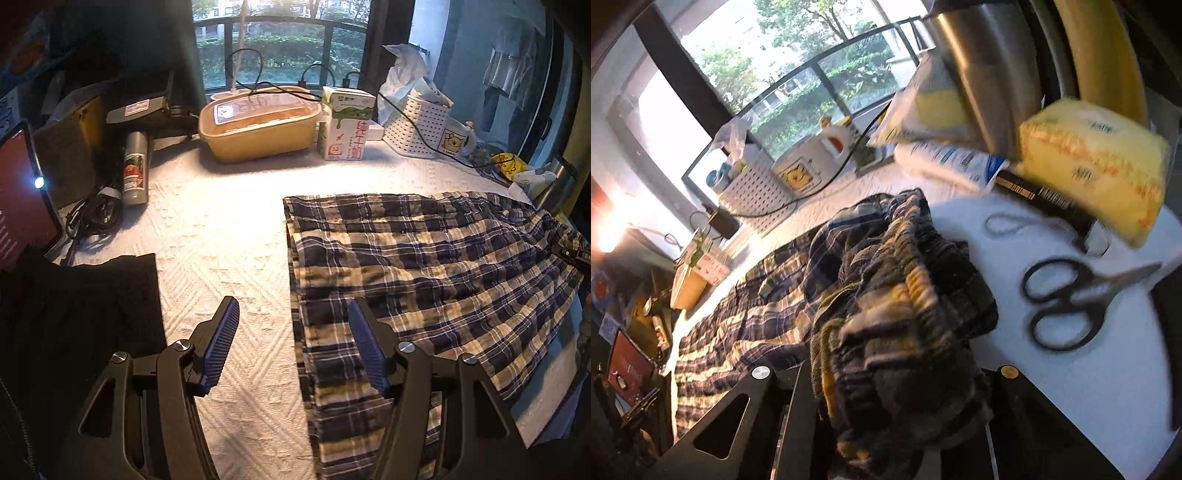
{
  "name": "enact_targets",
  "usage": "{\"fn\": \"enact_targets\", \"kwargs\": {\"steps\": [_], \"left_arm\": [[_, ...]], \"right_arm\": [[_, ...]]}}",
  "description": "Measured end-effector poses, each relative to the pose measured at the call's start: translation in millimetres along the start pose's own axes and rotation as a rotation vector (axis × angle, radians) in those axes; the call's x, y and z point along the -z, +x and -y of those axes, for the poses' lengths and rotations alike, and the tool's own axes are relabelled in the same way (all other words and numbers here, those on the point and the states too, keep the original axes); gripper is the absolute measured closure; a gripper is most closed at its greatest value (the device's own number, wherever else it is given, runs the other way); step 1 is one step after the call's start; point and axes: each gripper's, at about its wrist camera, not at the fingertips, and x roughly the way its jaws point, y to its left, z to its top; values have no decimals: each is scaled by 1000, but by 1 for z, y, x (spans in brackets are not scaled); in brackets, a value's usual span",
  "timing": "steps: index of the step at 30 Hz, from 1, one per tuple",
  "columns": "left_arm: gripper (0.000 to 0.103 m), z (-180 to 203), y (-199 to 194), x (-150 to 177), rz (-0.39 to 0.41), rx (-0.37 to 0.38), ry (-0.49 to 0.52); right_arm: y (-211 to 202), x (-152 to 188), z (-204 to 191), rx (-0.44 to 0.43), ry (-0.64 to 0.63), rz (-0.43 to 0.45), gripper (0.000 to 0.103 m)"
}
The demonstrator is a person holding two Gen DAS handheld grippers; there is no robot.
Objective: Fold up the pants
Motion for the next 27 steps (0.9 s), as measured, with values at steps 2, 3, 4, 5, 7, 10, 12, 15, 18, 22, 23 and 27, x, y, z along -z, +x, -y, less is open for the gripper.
{"fn": "enact_targets", "kwargs": {"steps": [2, 3, 4, 5, 7, 10, 12, 15, 18, 22, 23, 27], "left_arm": [[41, 3, 1, 1, 1, 11, 9], [41, 4, 1, 2, -1, 15, 12], [41, 4, 2, 3, -3, 19, 13], [41, 4, 3, 4, -7, 24, 11], [41, 5, 5, 7, -10, 31, 9], [41, 1, 6, 10, -4, 54, 0], [42, -2, 10, 9, -3, 71, 1], [43, -3, 17, -1, 6, 85, 2], [47, -2, 29, -13, 7, 109, 6], [77, -1, 56, -19, -59, 39, 30], [81, -2, 60, -17, -69, 22, 36], [82, -6, 56, -12, -50, 8, 48]], "right_arm": [[-2, -4, 1, 11, -1, 8, 88], [0, -4, 1, 13, -5, 0, 88], [1, -4, 0, 23, -16, -14, 88], [4, -2, -1, 39, -26, -30, 88], [10, 1, 0, 50, -10, -52, 88], [10, 5, 10, 45, 30, -66, 68], [5, 7, 14, 19, 43, -52, 53], [-2, 8, 16, 30, 38, -43, 41], [-6, 8, 18, 34, 40, -43, 41], [-8, 9, 21, 23, 51, -33, 45], [-8, 10, 21, 26, 48, -26, 60], [-10, 9, 14, 21, 10, -18, 87]]}}
